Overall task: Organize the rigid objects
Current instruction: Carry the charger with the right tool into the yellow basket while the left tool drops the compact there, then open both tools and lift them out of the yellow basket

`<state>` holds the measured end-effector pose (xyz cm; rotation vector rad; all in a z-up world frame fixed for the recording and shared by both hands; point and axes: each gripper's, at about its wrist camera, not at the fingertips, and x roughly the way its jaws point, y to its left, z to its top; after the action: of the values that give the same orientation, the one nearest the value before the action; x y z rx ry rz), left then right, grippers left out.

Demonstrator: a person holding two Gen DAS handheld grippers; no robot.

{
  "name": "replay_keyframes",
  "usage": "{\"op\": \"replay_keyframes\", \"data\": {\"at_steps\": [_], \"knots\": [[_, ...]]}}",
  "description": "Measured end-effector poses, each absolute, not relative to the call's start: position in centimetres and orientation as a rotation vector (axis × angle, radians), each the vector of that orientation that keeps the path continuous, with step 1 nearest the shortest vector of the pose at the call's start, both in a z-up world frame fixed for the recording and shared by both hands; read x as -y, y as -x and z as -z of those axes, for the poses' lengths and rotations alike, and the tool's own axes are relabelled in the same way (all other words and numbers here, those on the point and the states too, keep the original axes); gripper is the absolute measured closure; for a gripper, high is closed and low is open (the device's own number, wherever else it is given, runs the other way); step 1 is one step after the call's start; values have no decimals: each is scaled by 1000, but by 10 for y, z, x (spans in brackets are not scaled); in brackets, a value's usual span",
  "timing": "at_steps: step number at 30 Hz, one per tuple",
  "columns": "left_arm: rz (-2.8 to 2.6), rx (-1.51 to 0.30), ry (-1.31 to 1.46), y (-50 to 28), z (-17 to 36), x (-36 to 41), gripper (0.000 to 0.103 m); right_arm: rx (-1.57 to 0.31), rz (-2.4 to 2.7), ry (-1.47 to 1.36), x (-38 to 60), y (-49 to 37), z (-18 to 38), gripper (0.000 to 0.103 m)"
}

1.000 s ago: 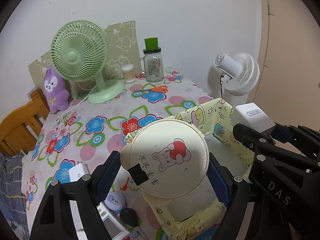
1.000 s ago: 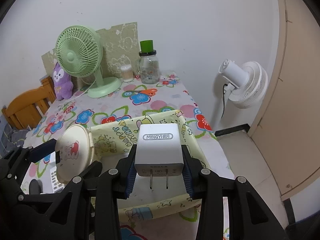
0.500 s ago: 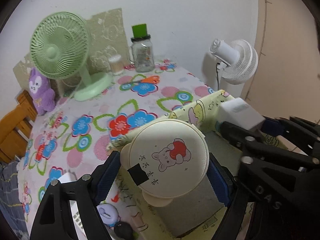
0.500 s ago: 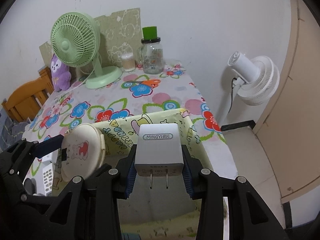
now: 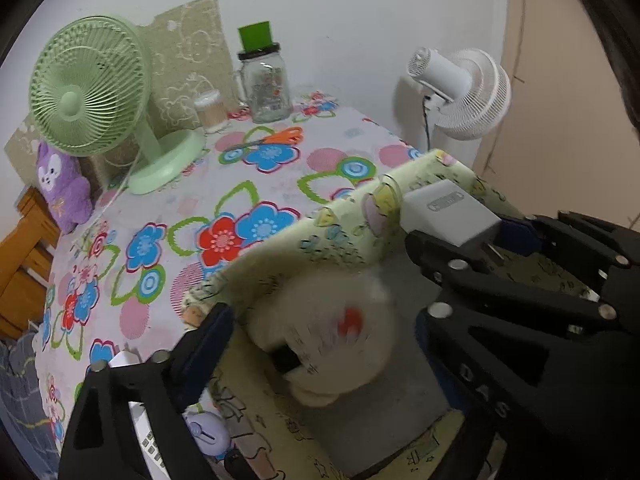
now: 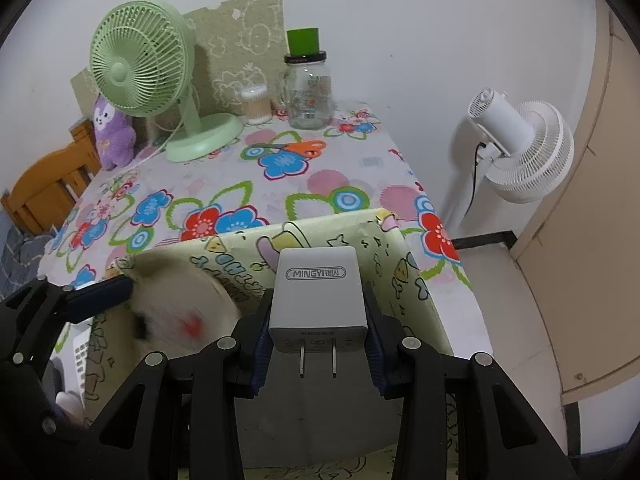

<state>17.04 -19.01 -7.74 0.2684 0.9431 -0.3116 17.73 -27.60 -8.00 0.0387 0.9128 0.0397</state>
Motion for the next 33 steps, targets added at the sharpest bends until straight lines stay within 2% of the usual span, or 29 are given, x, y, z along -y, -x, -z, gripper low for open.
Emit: {"op": "replay_keyframes", "data": {"at_steps": [3,8,10,13,27,33], "knots": [[326,-961,-276,-170,79,193,0,-932,-28,-51,278,-181,85,60],[329,-966,-293,-169,80,194,0,-924,-6,-26,279,-182,87,57],[330,-967,-288,-169,79,194,0,-920,-11,-31,280,-180,86,44],[331,-964,-287,-169,78,194,0,-915,-32,-42,278,-177,85,36],[341,-935,-239,-153,66,187,0,-872,-21,-70,277,-155,65,13],[330,-899,-238,-138,56,182,0,-848,-24,-75,275,-142,56,10]]}}
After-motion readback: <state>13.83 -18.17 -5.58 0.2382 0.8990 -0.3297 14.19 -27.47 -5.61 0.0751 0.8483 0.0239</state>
